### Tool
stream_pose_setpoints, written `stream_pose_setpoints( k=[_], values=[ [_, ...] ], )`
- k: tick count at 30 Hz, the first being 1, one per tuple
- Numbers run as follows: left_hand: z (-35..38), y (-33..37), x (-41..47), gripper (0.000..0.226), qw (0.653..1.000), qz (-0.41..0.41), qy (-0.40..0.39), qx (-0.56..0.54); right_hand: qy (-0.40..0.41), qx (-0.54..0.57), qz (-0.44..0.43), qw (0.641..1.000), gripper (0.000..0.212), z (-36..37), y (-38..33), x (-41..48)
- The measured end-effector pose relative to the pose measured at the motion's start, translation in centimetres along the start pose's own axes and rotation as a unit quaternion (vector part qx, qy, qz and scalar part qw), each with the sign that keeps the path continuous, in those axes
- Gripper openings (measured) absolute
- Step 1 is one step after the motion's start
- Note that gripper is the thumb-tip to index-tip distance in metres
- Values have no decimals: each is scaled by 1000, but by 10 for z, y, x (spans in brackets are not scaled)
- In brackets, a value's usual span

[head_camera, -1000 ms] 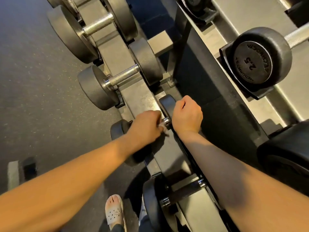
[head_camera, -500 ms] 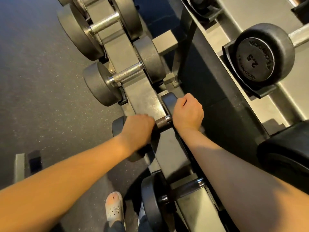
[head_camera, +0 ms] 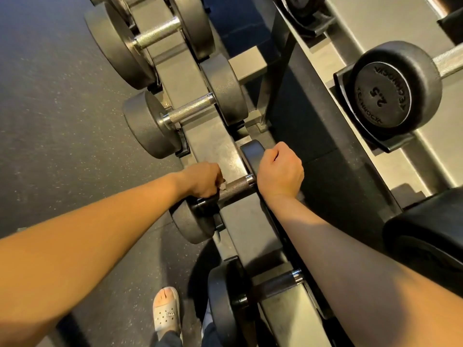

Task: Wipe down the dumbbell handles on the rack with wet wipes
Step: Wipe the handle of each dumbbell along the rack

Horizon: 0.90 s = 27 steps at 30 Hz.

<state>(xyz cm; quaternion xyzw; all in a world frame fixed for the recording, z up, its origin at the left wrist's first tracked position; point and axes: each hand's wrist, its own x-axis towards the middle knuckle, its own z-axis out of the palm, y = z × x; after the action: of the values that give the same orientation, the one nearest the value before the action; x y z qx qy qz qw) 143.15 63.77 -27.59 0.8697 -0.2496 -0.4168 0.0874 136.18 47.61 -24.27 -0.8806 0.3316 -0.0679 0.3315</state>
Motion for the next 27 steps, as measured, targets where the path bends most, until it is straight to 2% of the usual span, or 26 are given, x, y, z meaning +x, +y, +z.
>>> stream_pose_setpoints(
  k=[2,5,12,16,19,22,25,27],
  values=[
    [-5,4,-7,23,989,15,-32,145,-4,0,3,1000,29,0,0,0],
    [-4,13,-8,34,948,35,-27,316,-2,5,-4,1000,29,1,2,0],
    [10,19,-31,31,936,1,5,353,-2,-3,0,1000,28,2,3,0],
    [14,24,-54,32,944,-6,5,330,3,-3,-4,1000,28,3,5,3],
    [13,24,-74,31,966,24,29,257,3,2,-17,1000,29,1,6,1],
    [2,10,-90,13,993,8,101,54,2,0,-14,1000,28,2,4,-1],
    [-16,-14,-98,14,979,-26,158,-126,3,-31,-29,999,21,-3,-7,-3],
    [-31,-32,-103,17,962,-29,187,-197,31,-40,-96,994,11,-8,-23,-17]
  ],
)
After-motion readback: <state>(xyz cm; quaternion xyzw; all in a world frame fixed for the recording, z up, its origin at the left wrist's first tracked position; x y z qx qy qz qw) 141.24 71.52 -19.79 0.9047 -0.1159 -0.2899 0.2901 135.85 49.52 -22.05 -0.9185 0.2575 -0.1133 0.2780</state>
